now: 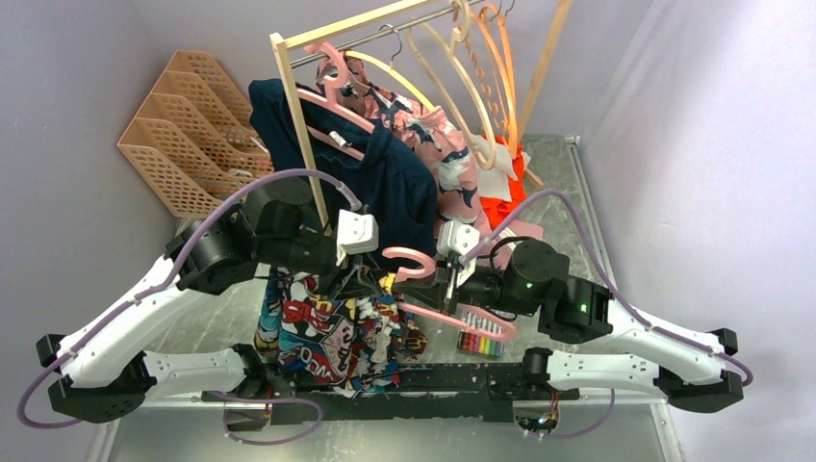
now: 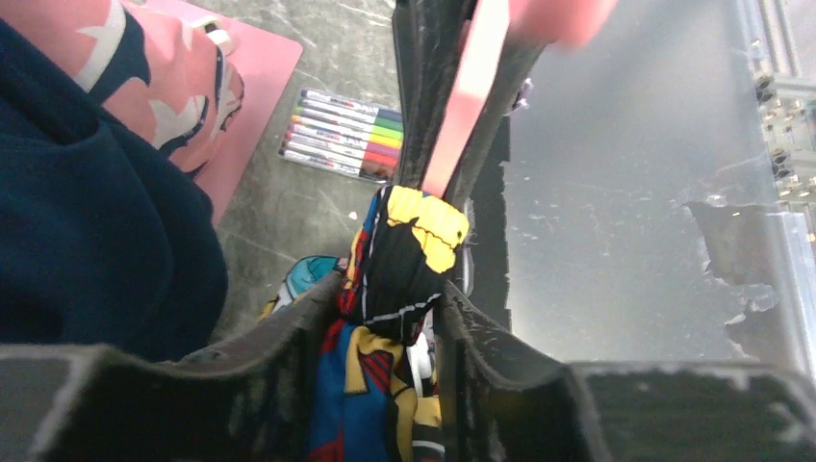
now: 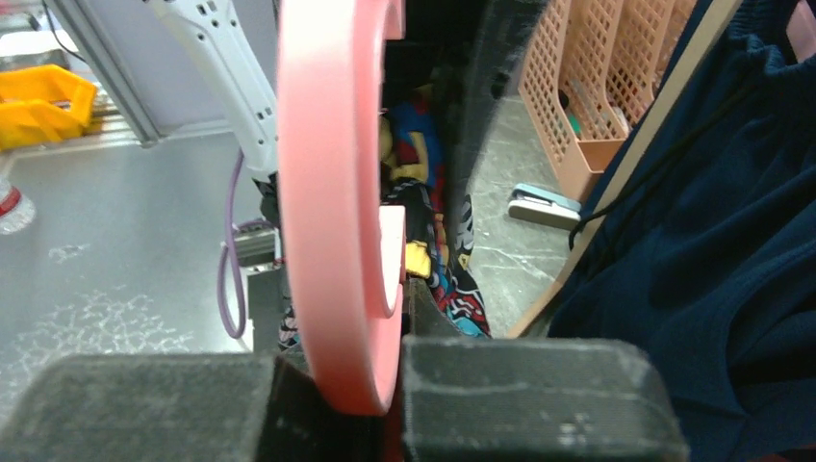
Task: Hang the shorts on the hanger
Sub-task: Hang the shorts on the hanger.
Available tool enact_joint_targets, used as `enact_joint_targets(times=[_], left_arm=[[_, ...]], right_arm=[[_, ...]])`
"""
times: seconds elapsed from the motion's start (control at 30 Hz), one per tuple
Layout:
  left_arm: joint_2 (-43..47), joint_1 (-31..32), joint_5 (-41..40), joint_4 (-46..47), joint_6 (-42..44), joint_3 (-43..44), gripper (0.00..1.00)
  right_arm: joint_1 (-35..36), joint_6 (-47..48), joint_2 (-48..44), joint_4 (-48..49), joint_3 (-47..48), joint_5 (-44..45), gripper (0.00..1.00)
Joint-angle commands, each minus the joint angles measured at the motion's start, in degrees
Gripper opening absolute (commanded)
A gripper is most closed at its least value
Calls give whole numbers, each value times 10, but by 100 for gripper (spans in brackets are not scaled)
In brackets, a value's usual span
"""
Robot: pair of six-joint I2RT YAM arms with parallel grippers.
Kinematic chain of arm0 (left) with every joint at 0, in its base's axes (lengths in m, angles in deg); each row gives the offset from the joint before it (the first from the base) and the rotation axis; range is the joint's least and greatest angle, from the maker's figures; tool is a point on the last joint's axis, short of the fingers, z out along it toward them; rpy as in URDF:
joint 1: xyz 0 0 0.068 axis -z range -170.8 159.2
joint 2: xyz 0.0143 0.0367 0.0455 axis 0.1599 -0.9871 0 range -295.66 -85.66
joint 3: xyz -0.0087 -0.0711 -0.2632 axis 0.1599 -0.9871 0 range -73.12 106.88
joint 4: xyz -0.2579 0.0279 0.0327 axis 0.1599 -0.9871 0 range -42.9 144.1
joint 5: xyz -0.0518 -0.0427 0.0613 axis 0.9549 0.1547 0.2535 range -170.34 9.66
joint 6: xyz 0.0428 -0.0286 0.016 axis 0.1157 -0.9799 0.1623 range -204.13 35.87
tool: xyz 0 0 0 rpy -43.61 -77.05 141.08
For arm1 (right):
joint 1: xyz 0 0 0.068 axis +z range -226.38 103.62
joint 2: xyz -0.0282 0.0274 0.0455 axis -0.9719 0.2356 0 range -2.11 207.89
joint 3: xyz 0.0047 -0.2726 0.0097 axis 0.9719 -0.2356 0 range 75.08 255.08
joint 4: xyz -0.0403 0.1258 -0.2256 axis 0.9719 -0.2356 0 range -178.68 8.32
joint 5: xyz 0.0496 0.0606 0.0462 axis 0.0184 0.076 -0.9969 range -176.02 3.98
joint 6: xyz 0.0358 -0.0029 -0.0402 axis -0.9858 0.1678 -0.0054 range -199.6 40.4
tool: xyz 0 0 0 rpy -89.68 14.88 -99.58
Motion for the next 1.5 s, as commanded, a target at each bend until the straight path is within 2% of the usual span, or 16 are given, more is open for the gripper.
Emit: enact_joint_targets(times=[0.0, 0.07, 0.2, 0.4, 0.57, 0.73, 1.1, 1.33, 1.47], left_arm=[[-11, 12, 24, 10, 16, 15, 30], [-10, 17, 31, 19, 14, 7, 20], [-4, 20, 41, 36, 10, -7, 7], [3, 24, 46, 59, 1, -25, 7], [42, 24, 23, 92, -10, -62, 7], [72, 24, 16, 121, -23, -91, 7], [94, 24, 6, 148, -42, -116, 7], [98, 24, -2, 141, -44, -115, 7], [101, 24, -1, 142, -47, -115, 7]], right_arm=[[2, 2, -5, 63, 10, -31, 0], [2, 2, -5, 68, 9, -33, 0], [2, -1, -5, 81, 7, -39, 0], [2, -8, 4, 79, 14, -58, 0], [3, -19, 10, 40, 32, -80, 1], [2, -39, 7, 25, 43, -102, 16], [2, -75, -5, 61, 46, -98, 40], [3, -100, -2, 60, 71, -17, 43], [2, -100, 13, 28, 92, 20, 40]])
